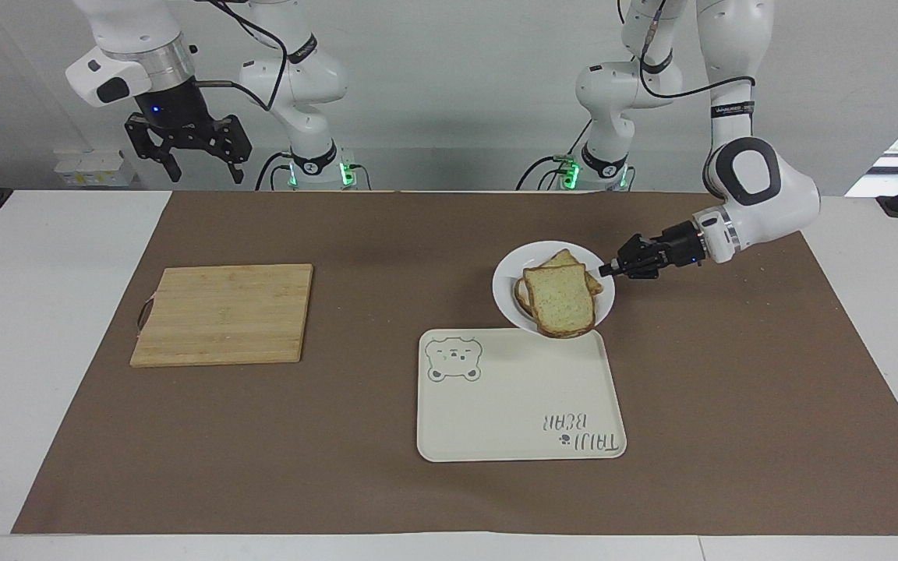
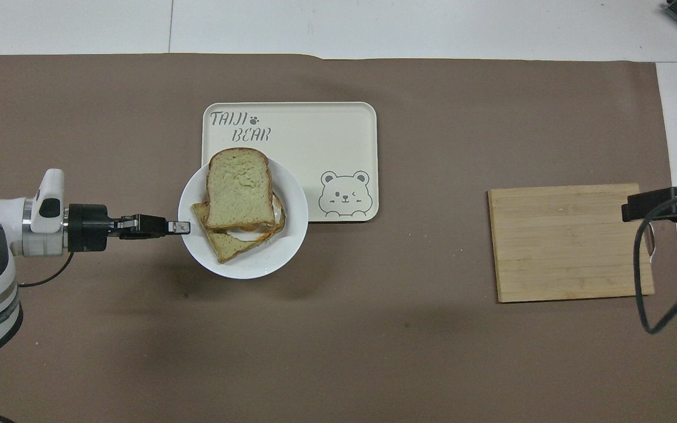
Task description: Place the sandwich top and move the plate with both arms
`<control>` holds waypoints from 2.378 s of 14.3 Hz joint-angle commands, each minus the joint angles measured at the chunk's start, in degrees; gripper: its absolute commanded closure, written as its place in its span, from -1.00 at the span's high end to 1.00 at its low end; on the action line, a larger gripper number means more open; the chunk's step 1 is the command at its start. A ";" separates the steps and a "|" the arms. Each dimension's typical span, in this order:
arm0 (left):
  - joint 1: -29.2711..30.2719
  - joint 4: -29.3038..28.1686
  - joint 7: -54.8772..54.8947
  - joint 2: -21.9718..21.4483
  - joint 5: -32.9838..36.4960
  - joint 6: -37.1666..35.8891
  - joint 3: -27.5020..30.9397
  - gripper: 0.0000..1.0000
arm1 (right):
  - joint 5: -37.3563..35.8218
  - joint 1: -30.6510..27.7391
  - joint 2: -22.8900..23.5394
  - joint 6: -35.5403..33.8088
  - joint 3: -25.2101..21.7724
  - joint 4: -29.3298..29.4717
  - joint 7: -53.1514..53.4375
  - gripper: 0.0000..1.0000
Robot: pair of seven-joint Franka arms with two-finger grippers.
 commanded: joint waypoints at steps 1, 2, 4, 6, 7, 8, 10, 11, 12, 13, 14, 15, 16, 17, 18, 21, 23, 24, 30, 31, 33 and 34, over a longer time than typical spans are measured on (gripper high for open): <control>-0.22 6.49 -1.20 5.40 -3.31 4.72 -1.92 -1.00 | 0.76 -0.40 -1.32 -0.02 0.05 -1.22 -1.16 1.00; 0.13 8.42 -3.20 6.11 -4.36 7.28 -4.20 -1.00 | 0.85 -0.40 -1.33 -0.28 0.13 -1.22 -0.90 1.00; 0.13 13.59 -5.67 11.01 -4.64 11.76 -6.50 -1.00 | 1.03 -0.05 -1.85 -0.37 0.31 -2.00 0.76 1.00; 0.57 17.39 -6.65 16.46 -4.46 14.85 -8.87 -1.00 | 2.25 0.31 -2.90 -0.28 0.31 -3.41 2.00 1.00; 0.75 19.05 -6.56 18.14 -4.46 16.78 -10.01 -1.00 | 2.26 0.22 -3.00 -0.11 0.31 -3.59 1.31 1.00; 0.66 19.50 -6.39 20.07 -4.20 18.19 -10.46 -1.00 | 2.26 0.22 -3.00 -0.02 0.31 -3.59 1.04 1.00; -0.39 19.51 -6.12 21.67 -2.28 19.60 -10.38 -1.00 | 2.26 0.31 -3.00 -0.02 0.31 -3.50 0.77 1.00; -1.26 19.25 -6.21 21.93 -1.05 21.26 -10.38 -1.00 | 2.26 0.31 -3.00 -0.02 0.31 -3.50 0.77 1.00; -1.62 18.81 -6.30 21.85 -0.77 21.71 -10.29 -1.00 | 2.26 0.31 -3.00 -0.02 0.31 -3.59 0.77 1.00; -1.71 18.72 -6.74 21.85 -0.68 21.98 -10.29 -0.88 | 2.26 0.31 -3.00 -0.02 0.31 -3.59 0.77 1.00; -1.97 18.72 -6.65 21.85 -0.51 22.07 -10.20 -0.13 | 2.26 0.31 -3.00 -0.02 0.31 -3.59 0.77 1.00; -2.32 18.81 -6.65 21.85 0.62 22.16 -10.20 0.28 | 2.26 0.31 -3.00 -0.02 0.31 -3.59 0.77 1.00; -2.67 18.89 -6.83 21.59 2.29 22.24 -10.11 0.53 | 2.26 0.22 -3.00 -0.02 0.31 -3.59 0.77 1.00; -2.59 19.24 -7.70 21.15 3.96 22.51 -9.94 0.69 | 2.26 0.31 -3.00 0.07 0.31 -3.59 0.86 1.00; -2.68 19.68 -8.75 20.54 7.28 22.60 -9.59 1.00 | 2.17 0.31 -2.91 0.07 0.31 -3.59 0.95 1.00; -1.71 21.44 -15.94 17.55 19.67 22.42 -9.50 1.00 | 2.09 -0.05 -2.91 0.42 0.31 -3.59 0.95 1.00; -1.71 23.10 -20.17 15.62 25.74 21.37 -7.93 1.00 | 1.74 0.30 -2.91 1.12 0.31 -3.68 1.12 1.00; -1.71 23.81 -20.71 14.65 28.38 20.84 -7.31 1.00 | 1.47 0.39 -2.91 1.30 0.31 -3.59 1.12 1.00; -1.71 36.27 -20.80 8.23 53.24 -0.83 -0.71 1.00 | -1.59 0.48 -2.47 0.68 1.01 -2.89 0.42 1.00; -1.71 38.12 -21.06 7.53 55.28 -5.57 -0.62 1.00 | -2.74 0.40 -2.38 0.86 1.10 -2.89 -0.02 1.00; -1.71 39.63 -21.85 4.82 57.66 -12.71 -0.36 1.00 | -1.96 0.39 -2.30 0.95 1.01 -2.89 -0.02 1.00; -1.80 39.64 -22.99 1.93 59.59 -14.39 -0.62 1.00 | -1.26 0.31 -2.38 0.86 0.92 -2.97 0.33 1.00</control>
